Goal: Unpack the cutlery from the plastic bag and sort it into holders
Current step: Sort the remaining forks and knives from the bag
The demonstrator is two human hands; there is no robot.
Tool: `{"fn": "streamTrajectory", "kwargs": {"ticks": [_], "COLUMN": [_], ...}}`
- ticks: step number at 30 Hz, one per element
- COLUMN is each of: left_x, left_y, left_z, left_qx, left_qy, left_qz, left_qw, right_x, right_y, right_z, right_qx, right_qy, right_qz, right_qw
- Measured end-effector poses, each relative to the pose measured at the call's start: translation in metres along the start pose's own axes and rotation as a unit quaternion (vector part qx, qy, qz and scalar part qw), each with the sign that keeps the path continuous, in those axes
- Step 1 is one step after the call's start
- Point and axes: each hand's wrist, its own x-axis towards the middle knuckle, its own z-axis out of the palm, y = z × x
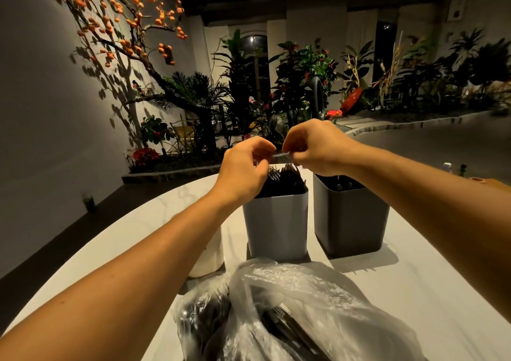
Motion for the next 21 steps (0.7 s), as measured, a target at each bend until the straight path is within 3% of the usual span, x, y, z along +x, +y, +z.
{"fn": "streamTrajectory", "kwargs": {"ticks": [3, 10, 14, 18, 21], "left_x": [-0.005, -0.050, -0.092, -0.133, -0.167], "left_y": [0.005, 0.042, 0.059, 0.073, 0.073], "left_z": [-0.007, -0.014, -0.019, -0.025, -0.020], "left_qx": [-0.032, -0.057, -0.064, -0.059, -0.022], "left_qy": [0.028, -0.023, -0.077, -0.161, -0.246], "left_qz": [-0.030, -0.051, -0.083, -0.109, -0.117], "left_qw": [0.999, 0.997, 0.992, 0.979, 0.962], "right_x": [-0.011, -0.064, -0.106, -0.144, -0.167], "right_y": [-0.004, -0.025, -0.036, -0.046, -0.049], "right_z": [-0.006, -0.010, -0.011, -0.008, 0.012], "right_qx": [0.021, 0.060, 0.089, 0.097, 0.074], "right_qy": [0.016, -0.049, -0.158, -0.294, -0.324], "right_qz": [-0.005, 0.011, 0.046, 0.103, 0.107], "right_qw": [1.000, 0.997, 0.982, 0.945, 0.937]}}
